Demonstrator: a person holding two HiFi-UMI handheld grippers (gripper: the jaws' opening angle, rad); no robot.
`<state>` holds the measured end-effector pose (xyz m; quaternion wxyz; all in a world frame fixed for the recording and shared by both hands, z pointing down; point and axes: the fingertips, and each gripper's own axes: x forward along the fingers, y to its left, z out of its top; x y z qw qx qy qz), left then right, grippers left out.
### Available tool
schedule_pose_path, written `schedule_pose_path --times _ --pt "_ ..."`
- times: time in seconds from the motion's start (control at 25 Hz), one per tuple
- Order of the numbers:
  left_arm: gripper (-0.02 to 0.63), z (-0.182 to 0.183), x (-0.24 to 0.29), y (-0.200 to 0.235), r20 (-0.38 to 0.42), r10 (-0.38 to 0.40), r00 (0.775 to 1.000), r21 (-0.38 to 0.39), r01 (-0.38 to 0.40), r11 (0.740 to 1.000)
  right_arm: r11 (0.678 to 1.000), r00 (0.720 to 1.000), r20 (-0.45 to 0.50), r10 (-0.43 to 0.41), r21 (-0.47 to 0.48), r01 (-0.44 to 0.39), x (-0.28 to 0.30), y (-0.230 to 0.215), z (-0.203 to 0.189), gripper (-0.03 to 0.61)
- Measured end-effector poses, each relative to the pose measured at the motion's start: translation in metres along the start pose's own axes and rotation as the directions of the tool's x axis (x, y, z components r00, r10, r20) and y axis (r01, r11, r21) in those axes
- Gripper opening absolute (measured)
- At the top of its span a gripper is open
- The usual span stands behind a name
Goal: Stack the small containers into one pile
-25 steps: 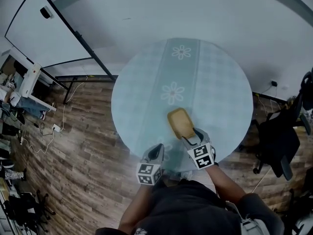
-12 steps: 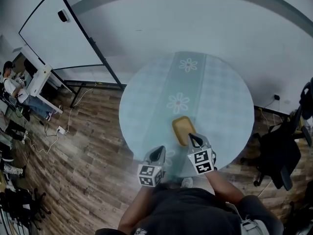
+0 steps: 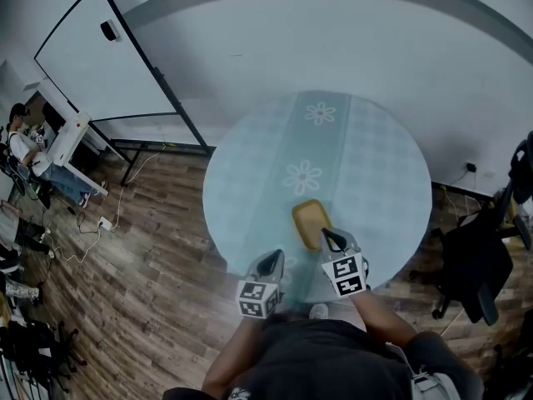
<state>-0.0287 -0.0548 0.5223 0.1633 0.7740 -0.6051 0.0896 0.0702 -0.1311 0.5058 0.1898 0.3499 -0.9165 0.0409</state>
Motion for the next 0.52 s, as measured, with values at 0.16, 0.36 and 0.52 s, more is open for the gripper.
schedule_pose_path --times 0.16,0.36,0.52 --pt "0.005 0.000 -0.001 0.003 0.003 0.009 1.000 0.005 -0.009 1.000 1.000 1.000 0.007 0.015 0.004 -0.015 0.001 0.002 0.001 0.002" --pt "0.005 -0.004 -0.009 0.006 0.003 0.027 1.000 -0.010 -0.027 1.000 1.000 1.000 0.014 0.023 0.001 -0.023 -0.001 0.008 0.001 0.002" --pt "0.005 -0.013 -0.012 0.005 -0.016 0.031 0.999 -0.030 -0.032 0.999 1.000 0.999 0.019 0.031 -0.002 -0.031 -0.002 0.008 0.001 0.002"
